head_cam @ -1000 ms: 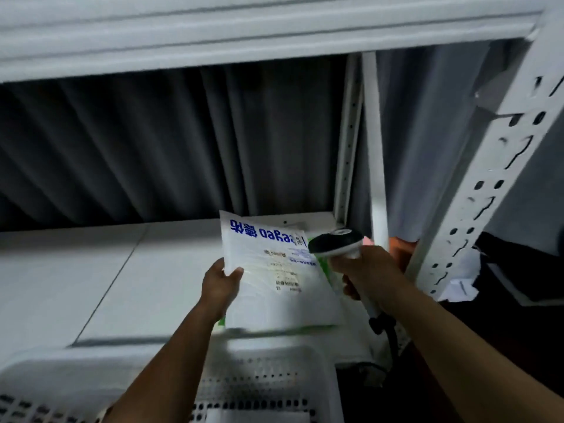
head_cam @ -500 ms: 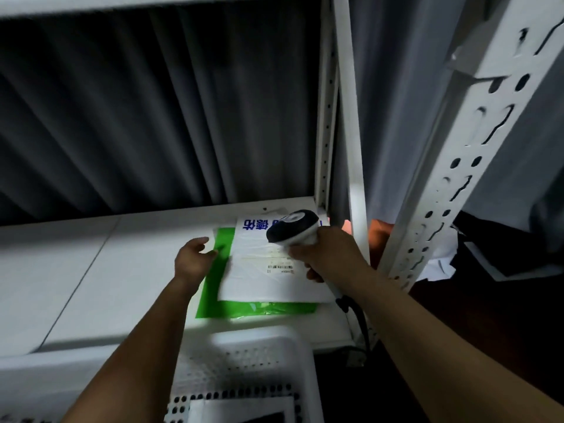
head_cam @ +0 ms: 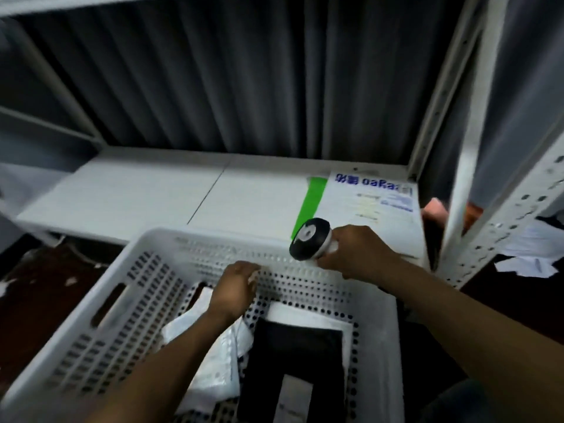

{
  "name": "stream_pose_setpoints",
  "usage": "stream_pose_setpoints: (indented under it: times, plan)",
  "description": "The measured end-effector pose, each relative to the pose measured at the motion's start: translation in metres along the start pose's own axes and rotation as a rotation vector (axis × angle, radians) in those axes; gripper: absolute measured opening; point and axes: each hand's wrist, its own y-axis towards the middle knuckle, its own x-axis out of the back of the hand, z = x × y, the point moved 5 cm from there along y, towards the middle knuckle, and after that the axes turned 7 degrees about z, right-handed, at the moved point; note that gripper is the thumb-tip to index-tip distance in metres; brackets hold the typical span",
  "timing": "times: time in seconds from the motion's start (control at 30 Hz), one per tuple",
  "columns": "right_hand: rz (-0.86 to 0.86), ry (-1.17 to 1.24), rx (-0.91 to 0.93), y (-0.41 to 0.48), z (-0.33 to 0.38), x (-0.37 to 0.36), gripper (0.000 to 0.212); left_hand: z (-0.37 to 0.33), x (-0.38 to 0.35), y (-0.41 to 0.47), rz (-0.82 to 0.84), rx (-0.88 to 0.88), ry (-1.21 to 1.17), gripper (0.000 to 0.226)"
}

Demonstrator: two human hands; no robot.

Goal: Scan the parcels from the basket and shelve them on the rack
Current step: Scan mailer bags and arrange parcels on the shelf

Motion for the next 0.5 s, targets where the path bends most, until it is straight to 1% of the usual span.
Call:
stream_pose_setpoints:
  times: [0.07,0.2,0.3,0.4,0.5]
  plan:
    - [0.063,-0.072,0.052,0.001,0.013,-0.026,0.022,0.041,-0.023,-0.025,0.092,0.120,0.029,0.042]
    - [0.147,-0.139,0.090,0.013,0.031,-0.072,0.033,0.108,-0.061,-0.068,0.227,0.372,0.020,0.053]
    - [0.161,-0.178,0.079,0.031,0.039,-0.099,0.032,0.145,-0.075,-0.089,0.270,0.532,0.005,0.057]
    - [0.184,-0.175,0.048,0.054,0.041,-0.122,0.026,0.178,-0.087,-0.101,0.300,0.650,0.003,0.059]
    - [0.205,-0.135,0.027,0.077,0.042,-0.145,0.030,0.205,-0.100,-0.104,0.318,0.727,-0.013,0.059]
